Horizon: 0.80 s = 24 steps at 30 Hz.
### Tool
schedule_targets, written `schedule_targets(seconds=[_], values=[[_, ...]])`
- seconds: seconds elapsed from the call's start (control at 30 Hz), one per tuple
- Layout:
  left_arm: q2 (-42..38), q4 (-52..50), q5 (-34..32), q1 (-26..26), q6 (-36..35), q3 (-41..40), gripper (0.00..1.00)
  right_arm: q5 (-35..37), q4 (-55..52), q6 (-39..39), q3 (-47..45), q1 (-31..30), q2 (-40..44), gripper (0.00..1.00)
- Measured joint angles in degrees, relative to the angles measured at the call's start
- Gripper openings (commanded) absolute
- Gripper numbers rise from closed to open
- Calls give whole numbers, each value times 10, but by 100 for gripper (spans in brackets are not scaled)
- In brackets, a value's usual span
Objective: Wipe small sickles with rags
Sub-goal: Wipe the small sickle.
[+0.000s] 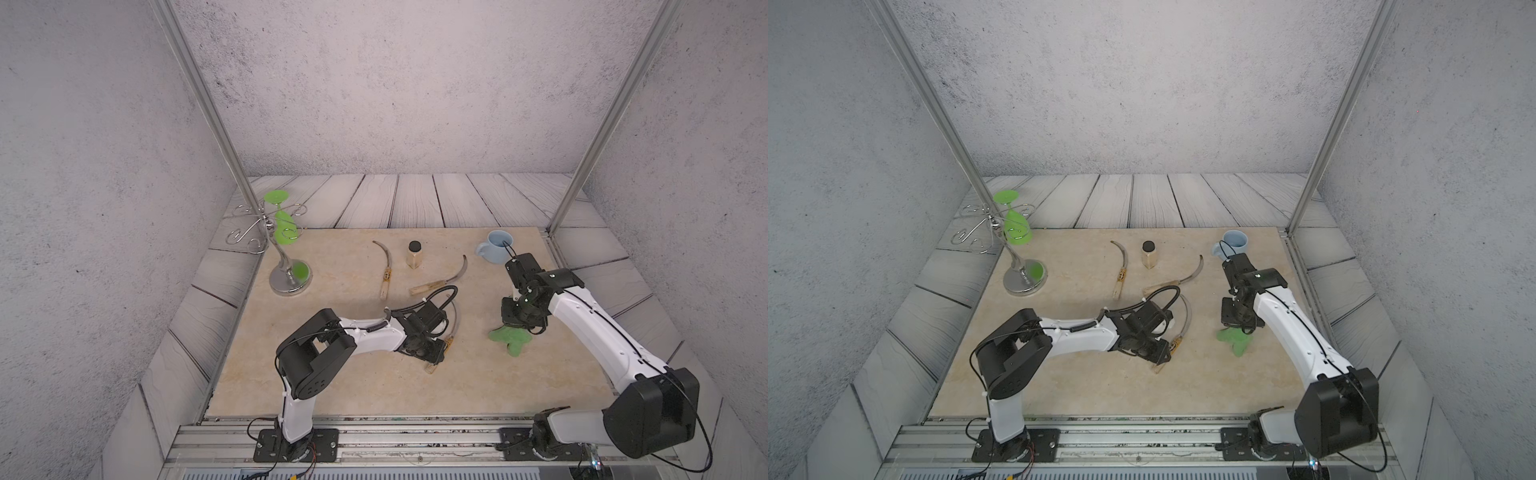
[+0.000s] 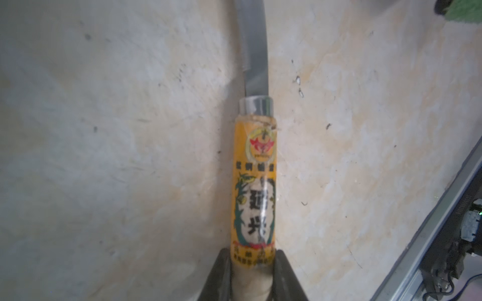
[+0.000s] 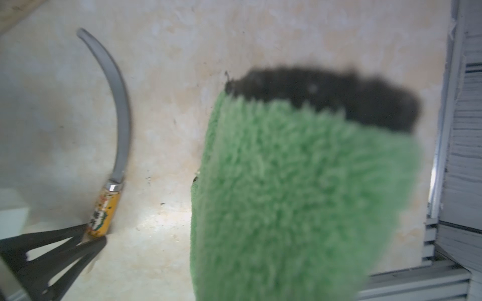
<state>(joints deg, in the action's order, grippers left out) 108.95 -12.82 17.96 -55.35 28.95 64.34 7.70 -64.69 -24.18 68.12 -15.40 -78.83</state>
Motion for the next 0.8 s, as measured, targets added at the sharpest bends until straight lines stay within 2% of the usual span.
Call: schedule_targets(seconds=[0.23, 0.57, 0.8], values=[[0, 0, 0, 0, 0, 0, 0, -21, 53, 18, -1, -1, -90, 14], [0, 0, 0, 0, 0, 0, 0, -155, 160, 20, 21, -13, -181, 18], [0, 0, 1, 0, 0, 0, 0, -212, 191, 21, 98, -27, -258, 18]])
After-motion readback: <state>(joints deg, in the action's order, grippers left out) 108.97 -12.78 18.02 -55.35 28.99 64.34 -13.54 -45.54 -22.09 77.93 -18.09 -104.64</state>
